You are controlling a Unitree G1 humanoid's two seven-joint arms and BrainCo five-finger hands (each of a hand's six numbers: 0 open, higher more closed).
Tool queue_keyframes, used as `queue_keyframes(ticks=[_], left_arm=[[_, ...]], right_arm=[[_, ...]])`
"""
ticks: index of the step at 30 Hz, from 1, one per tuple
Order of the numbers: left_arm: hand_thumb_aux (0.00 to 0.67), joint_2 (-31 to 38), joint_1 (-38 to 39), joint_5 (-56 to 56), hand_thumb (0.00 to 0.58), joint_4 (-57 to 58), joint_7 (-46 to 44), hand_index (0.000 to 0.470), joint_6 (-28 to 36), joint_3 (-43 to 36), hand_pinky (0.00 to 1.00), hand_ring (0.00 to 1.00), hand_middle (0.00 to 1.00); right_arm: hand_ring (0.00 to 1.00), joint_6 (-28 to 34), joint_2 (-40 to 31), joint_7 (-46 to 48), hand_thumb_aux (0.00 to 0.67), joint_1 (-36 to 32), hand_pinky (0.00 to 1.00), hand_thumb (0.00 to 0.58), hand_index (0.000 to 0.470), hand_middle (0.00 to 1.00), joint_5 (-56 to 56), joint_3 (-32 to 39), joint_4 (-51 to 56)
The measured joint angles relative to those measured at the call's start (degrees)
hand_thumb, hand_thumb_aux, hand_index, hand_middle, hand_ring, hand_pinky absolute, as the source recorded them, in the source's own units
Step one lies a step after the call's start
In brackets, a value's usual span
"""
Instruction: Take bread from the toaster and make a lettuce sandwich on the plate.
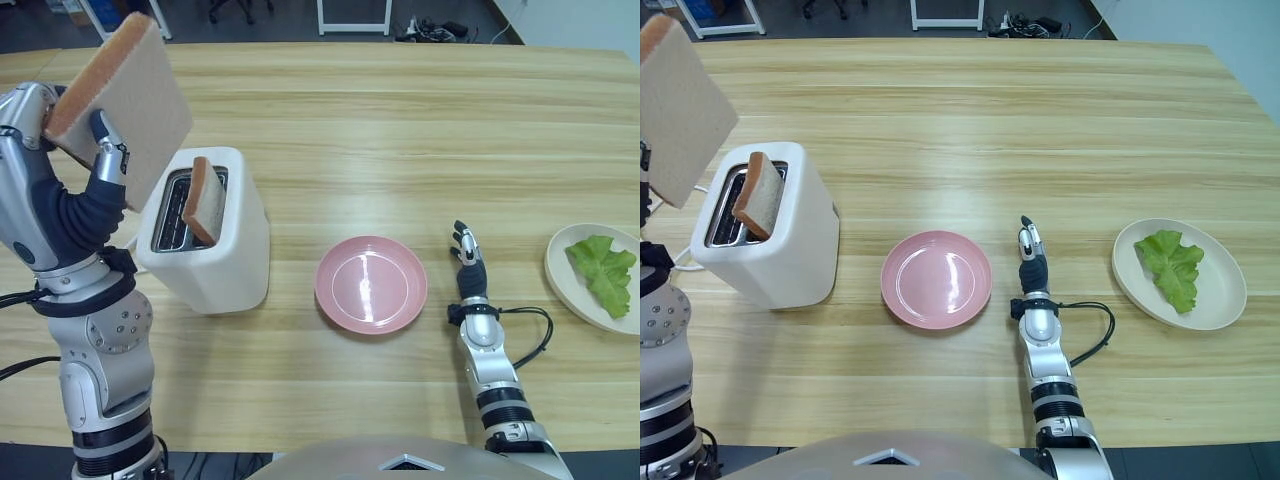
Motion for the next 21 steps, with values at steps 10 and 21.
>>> queue_keyframes(ticks=[10, 21], left_arm=[[0.67, -14.9, -0.1, -36.4, 0.58, 3.5, -20.3, 0.47, 0.8, -25.6, 1.0, 1.0, 1.0], [0.67, -15.4, -1.0, -23.7, 0.58, 34.2, -26.1, 0.47, 4.8, -35.6, 1.0, 1.0, 1.0]], right_arm=[[0.0, 0.0, -0.4, 0.3, 0.0, -0.9, 0.0, 0.0, 0.0, 0.0, 0.0, -0.1, 0.9], [0.0, 0.5, -0.5, 0.6, 0.0, -0.9, 0.0, 0.0, 0.0, 0.0, 0.0, -0.1, 0.4]])
